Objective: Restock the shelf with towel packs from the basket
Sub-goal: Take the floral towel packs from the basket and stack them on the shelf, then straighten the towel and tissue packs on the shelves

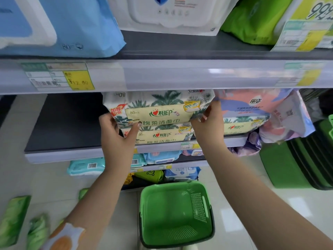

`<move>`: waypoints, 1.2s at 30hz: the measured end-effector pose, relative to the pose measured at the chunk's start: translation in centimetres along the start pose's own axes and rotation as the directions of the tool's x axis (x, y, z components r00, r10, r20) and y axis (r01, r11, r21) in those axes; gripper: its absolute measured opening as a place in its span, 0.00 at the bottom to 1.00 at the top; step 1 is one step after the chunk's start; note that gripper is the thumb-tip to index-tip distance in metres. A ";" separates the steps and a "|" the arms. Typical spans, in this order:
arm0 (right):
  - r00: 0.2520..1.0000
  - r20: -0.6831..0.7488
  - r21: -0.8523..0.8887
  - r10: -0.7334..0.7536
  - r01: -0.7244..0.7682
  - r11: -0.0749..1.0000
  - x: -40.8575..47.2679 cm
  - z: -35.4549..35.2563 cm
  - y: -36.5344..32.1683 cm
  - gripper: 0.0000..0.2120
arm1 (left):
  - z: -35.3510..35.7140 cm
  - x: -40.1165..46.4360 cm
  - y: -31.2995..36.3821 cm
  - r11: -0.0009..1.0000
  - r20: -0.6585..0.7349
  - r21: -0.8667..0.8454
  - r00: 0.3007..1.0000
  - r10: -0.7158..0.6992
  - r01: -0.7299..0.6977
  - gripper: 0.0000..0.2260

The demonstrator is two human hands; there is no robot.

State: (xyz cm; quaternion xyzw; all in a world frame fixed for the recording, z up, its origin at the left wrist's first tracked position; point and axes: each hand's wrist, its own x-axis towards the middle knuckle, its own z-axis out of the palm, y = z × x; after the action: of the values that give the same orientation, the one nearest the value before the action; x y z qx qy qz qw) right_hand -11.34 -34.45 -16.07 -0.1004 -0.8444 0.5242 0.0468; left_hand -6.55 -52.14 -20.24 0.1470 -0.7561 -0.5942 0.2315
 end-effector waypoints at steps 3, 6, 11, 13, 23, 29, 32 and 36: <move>1.000 0.004 -0.024 0.019 -0.019 1.000 0.3 0.4 0.4 0.19 | 0.3 -0.1 -0.2 1.000 -0.011 0.016 1.000 0.009 -0.009 0.19; 0.999 -0.003 -0.014 0.047 -0.047 0.999 0.4 0.9 0.9 0.21 | 0.5 -0.1 -0.6 1.000 -0.009 0.012 1.000 -0.003 0.003 0.20; 0.994 0.021 -0.012 0.105 -0.105 0.994 0.4 1.3 1.5 0.16 | 0.6 -0.4 -0.9 0.999 0.007 0.020 0.999 -0.045 0.045 0.23; 0.993 0.039 -0.021 0.112 -0.111 0.994 0.0 1.3 1.8 0.16 | 0.7 -0.8 -0.9 0.997 0.010 0.046 0.998 -0.057 0.056 0.26; 0.985 0.066 -0.132 0.161 -0.151 0.980 -3.4 0.7 3.5 0.28 | 0.2 -4.0 0.0 0.963 0.063 0.248 0.990 -0.126 0.106 0.37; 0.990 0.098 -0.151 0.105 -0.089 0.985 -5.3 -0.3 4.2 0.28 | -0.4 -6.7 0.3 0.965 0.077 0.235 0.987 -0.141 0.119 0.35; 0.991 0.132 -0.190 0.037 -0.012 0.982 -6.2 -0.9 3.7 0.30 | -0.9 -8.2 0.9 0.961 0.062 0.254 0.990 -0.129 0.110 0.34; 0.975 0.214 -0.219 -0.058 0.106 0.970 -7.9 -1.2 2.7 0.34 | -2.6 -10.4 1.2 0.952 0.018 0.282 0.991 -0.130 0.119 0.33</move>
State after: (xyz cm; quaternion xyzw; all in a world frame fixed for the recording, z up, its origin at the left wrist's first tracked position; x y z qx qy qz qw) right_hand -3.09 -34.01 -17.74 -0.0151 -0.9028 0.4287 -0.0313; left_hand 3.68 -48.84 -20.44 0.2147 -0.8261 -0.4970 0.1565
